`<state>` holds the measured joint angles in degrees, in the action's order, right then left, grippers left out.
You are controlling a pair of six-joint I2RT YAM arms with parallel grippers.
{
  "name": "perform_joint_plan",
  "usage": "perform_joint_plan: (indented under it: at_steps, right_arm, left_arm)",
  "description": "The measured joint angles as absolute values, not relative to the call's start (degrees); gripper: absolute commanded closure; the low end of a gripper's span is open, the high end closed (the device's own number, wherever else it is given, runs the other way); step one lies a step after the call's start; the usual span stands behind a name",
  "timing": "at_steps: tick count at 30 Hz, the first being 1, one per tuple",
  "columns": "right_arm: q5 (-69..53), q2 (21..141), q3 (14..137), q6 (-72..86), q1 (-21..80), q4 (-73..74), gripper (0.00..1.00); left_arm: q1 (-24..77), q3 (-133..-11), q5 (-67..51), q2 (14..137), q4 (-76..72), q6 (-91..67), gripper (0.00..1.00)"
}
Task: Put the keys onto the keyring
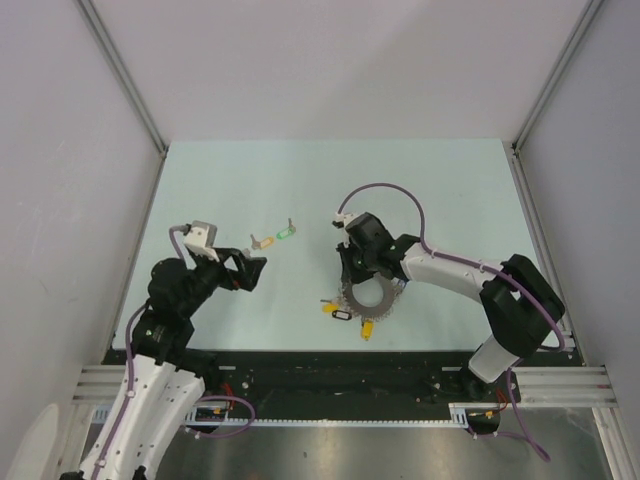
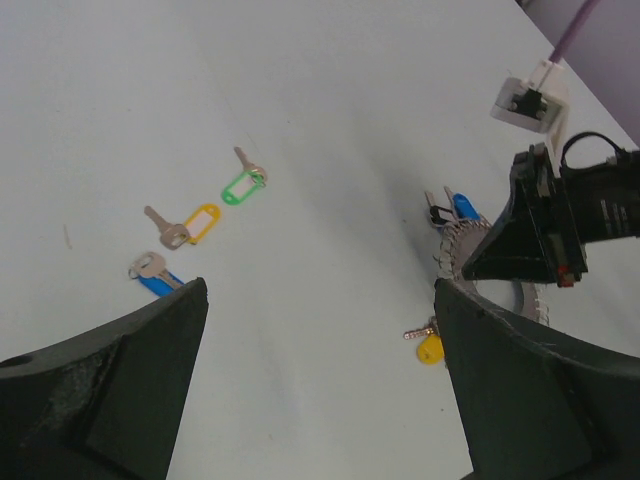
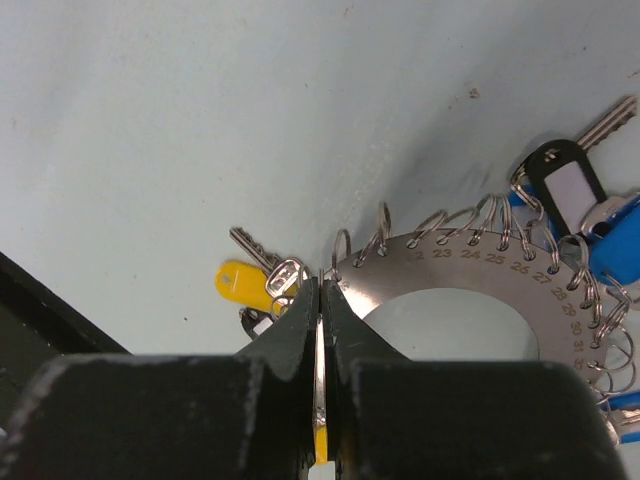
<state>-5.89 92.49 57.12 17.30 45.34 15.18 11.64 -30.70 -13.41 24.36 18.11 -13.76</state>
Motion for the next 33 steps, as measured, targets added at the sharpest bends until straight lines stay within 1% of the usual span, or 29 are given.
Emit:
perform_joint_plan:
  at_steps: [3, 5, 7, 11, 15, 19, 22, 25, 29, 33]
  right_arm:
    - [-6.72, 92.44, 59.35, 15.7, 44.42, 19.81, 1.0]
    - [-7.27, 92.44, 61.01, 14.66, 43.88, 23.18, 1.0]
    - [-7.75, 92.33, 62.43, 13.89, 43.46, 25.93, 1.0]
    - [-10.22, 90.91, 62.74, 13.28, 42.11, 28.1, 1.0]
    - [-14.55, 88.53, 62.74, 13.26, 39.24, 29.28, 1.0]
    - [-18.5, 86.35, 62.74, 13.02, 36.95, 29.5, 1.0]
    - [-19.81, 84.38, 62.74, 11.09, 37.21, 29.5, 1.0]
    - [-16.95, 83.02, 62.76, 8.54, 39.53, 29.56, 1.0]
    - [-12.88, 82.98, 62.76, 6.28, 42.61, 30.46, 1.0]
    - [-5.54, 85.1, 63.29, 5.37, 44.91, 32.05, 1.0]
  left_arm:
    - [15.51, -30.79, -14.61, 27.35, 16.99, -12.91, 0.0]
    - [19.9, -31.27, -13.8, 30.33, 16.86, -12.14, 0.0]
    - [26.3, -32.34, -12.05, 34.68, 16.56, -11.38, 0.0]
    - [33.87, -32.84, -8.45, 39.94, 14.59, -10.92, 0.0]
    - [39.35, -32.77, -4.58, 41.85, 11.7, -10.85, 0.0]
    - [45.04, -31.0, -1.08, 42.48, 3.9, -9.89, 0.03]
    - [46.81, -28.01, -0.01, 43.13, -1.89, -9.87, 0.06]
    - [47.03, -26.17, 1.39, 43.46, -4.67, -9.96, 0.06]
    - [47.03, -26.06, 4.25, 41.82, -5.5, -9.96, 0.03]
    - [47.03, -26.04, 8.62, 35.83, -4.99, -9.96, 0.01]
